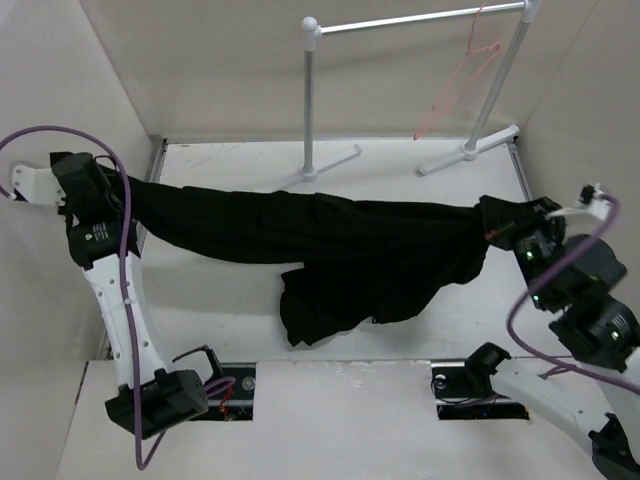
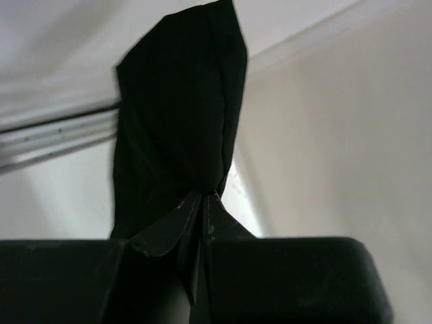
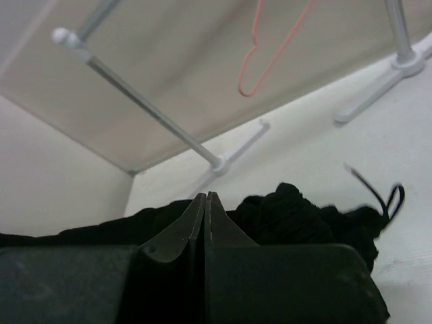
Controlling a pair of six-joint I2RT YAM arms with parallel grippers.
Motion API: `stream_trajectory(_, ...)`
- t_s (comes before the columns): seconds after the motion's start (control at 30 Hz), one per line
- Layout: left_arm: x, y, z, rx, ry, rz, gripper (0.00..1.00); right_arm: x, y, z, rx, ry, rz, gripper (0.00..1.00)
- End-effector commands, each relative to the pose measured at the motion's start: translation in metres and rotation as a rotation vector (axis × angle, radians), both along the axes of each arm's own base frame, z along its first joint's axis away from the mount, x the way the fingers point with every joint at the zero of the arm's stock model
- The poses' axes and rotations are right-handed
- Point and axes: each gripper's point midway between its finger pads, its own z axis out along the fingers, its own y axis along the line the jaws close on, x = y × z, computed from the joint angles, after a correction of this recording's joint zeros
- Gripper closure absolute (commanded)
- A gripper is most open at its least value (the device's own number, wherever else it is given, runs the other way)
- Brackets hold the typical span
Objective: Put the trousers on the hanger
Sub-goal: Flatten out the trousers at the center of the board.
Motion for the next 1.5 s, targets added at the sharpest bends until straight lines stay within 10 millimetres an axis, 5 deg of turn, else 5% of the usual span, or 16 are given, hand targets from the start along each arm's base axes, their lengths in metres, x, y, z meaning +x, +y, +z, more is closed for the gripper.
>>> stream_trajectory(0.0,-0.021,0.012,0.042,0.05,-0.061,0.087,0.97,-0.027,-0.031,0.037,0.078,-0.122,-0.068,0.96)
stream_trajectory(0.1,0.0,0.015,0.037,0.045,-0.039,0.064,0.97,0.008,-0.023,0.009,-0.023,-0.026,-0.133,0.96)
stream_trajectory(0.27,0.064,-0.002,-0.041,-0.038,0.13,-0.074,0.96,0.065,-0.029,-0.062,0.007,0.159,-0.235,0.98)
stream_trajectory(0.33,0.08,-0.009,-0.053,-0.06,0.147,-0.116,0.96,0.076,-0.037,-0.07,0.04,0.189,-0.24,0.99)
stream_trajectory(0.4,0.091,-0.019,-0.04,-0.051,0.119,-0.142,0.96,0.086,-0.04,-0.051,0.093,0.158,-0.219,0.99)
stream_trajectory(0.5,0.097,-0.022,0.01,-0.015,0.028,-0.149,0.96,0.078,-0.05,-0.002,0.115,0.061,-0.222,0.99)
stream_trajectory(0.6,0.102,-0.021,0.028,0.002,-0.005,-0.154,0.95,0.069,-0.057,-0.009,0.118,0.062,-0.25,0.98)
stream_trajectory(0.67,0.122,-0.045,0.008,-0.014,0.038,-0.243,0.89,0.085,-0.06,-0.055,0.116,0.178,-0.279,0.97)
stream_trajectory(0.77,0.146,-0.114,-0.06,-0.062,0.2,-0.49,0.59,0.109,-0.06,-0.109,0.125,0.313,-0.308,0.98)
stream_trajectory(0.83,0.118,-0.144,-0.103,-0.055,0.299,-0.553,0.33,0.117,-0.067,-0.132,0.118,0.363,-0.352,0.98)
stream_trajectory(0.97,0.052,-0.148,-0.139,-0.036,0.356,-0.515,0.31,0.114,-0.073,-0.15,0.1,0.401,-0.39,0.96)
stream_trajectory(1.03,0.009,-0.162,-0.153,-0.028,0.372,-0.528,0.36,0.113,-0.073,-0.161,0.094,0.422,-0.391,0.96)
stream_trajectory(1.13,-0.072,-0.227,-0.192,-0.068,0.463,-0.706,0.58,0.115,-0.07,-0.17,0.089,0.434,-0.375,0.96)
stream_trajectory(1.2,-0.117,-0.262,-0.215,-0.099,0.542,-0.831,0.61,0.117,-0.07,-0.174,0.079,0.447,-0.374,0.96)
stream_trajectory(1.3,-0.159,-0.314,-0.232,-0.122,0.574,-1.021,0.49,0.119,-0.065,-0.179,0.076,0.454,-0.363,0.96)
stream_trajectory(1.47,-0.164,-0.368,-0.258,-0.049,0.625,-1.135,0.34,0.122,-0.057,-0.177,0.081,0.449,-0.328,0.96)
